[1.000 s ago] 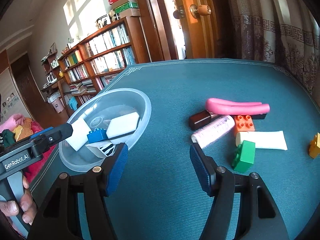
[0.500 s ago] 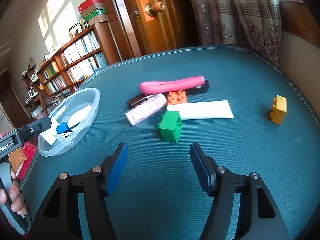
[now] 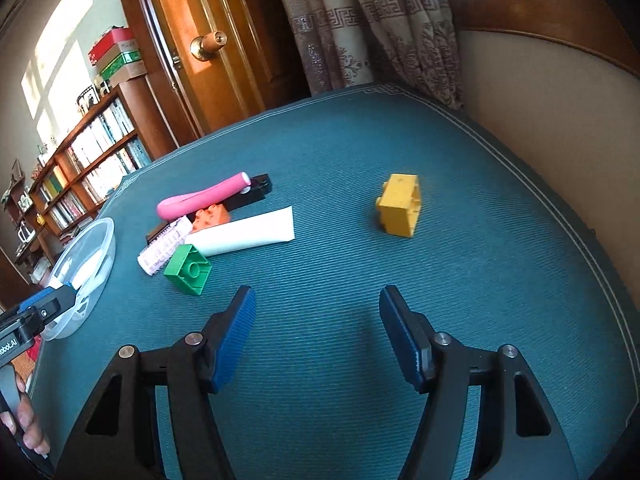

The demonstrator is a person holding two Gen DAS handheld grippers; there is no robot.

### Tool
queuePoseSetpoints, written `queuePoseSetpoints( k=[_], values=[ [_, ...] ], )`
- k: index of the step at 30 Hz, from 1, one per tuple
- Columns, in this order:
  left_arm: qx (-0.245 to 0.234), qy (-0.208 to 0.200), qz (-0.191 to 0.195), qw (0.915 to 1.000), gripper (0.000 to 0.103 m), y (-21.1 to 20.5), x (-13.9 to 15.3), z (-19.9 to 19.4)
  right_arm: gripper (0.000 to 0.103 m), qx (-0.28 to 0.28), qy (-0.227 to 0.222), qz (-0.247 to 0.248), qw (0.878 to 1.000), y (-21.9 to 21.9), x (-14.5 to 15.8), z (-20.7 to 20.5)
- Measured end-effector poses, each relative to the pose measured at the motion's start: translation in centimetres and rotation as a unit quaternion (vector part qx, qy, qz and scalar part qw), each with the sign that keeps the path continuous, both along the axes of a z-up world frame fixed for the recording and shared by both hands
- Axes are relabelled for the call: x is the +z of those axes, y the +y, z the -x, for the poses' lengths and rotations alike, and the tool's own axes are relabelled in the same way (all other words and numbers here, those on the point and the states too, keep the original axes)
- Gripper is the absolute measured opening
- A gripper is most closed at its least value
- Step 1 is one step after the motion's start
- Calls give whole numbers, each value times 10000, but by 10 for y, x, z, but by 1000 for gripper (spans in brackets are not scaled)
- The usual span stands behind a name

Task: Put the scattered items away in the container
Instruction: 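Withdraw both tools from the bowl toward the remaining items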

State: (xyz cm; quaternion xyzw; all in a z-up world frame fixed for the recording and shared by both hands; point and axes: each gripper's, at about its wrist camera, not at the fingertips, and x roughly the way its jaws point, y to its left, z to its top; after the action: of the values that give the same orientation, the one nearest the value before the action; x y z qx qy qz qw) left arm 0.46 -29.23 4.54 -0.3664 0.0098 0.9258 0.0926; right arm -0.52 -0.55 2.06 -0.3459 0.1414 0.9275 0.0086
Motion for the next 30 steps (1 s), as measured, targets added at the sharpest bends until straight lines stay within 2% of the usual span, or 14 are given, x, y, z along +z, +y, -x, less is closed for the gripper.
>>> queuePoseSetpoints(
  k=[17,30],
  values=[
    [-576,-412,277,9971,79,70,-23,16,67,-161,-96,111,9998,46,-2,17],
    [-754,-638,232,9948,79,97,-36,43,67,-185,-58,104,9998,56,2,27]
  ],
)
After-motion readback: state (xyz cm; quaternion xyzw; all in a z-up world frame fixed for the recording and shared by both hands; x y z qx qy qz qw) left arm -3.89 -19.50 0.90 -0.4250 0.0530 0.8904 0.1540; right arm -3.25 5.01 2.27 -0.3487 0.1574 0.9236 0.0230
